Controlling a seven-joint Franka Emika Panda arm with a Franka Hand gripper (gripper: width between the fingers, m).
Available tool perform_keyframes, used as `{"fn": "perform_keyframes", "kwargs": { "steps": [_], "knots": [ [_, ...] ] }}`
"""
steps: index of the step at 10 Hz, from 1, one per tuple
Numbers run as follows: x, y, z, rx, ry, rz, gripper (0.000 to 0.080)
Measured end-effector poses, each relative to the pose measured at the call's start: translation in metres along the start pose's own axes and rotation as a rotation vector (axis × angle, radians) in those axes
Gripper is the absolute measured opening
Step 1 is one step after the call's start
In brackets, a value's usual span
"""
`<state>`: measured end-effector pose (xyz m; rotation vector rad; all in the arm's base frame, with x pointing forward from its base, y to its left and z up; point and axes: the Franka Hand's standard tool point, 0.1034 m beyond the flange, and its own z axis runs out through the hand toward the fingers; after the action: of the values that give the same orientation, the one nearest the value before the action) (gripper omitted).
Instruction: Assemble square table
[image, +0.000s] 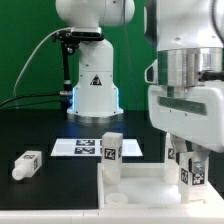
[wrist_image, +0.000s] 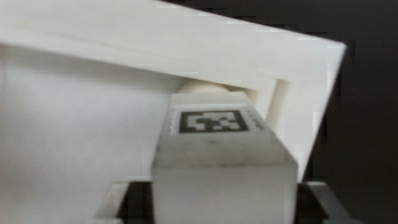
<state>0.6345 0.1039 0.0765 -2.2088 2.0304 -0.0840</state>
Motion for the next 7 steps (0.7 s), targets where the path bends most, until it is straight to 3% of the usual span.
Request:
{"fn": "perform_keyframes", "kwargs": {
  "steps": [3,5,7],
  "knots": [
    [-0.0002,0.0002,0.0007,0.002,0.002,0.042,0.0284],
    [-0.0048,-0.0011,-0.0018,-0.026,0.024,-0.258,0.0602],
    [-0.0043,-0.0005,-0.0005,-0.012,-0.002,-0.588,0.0635]
  ]
}}
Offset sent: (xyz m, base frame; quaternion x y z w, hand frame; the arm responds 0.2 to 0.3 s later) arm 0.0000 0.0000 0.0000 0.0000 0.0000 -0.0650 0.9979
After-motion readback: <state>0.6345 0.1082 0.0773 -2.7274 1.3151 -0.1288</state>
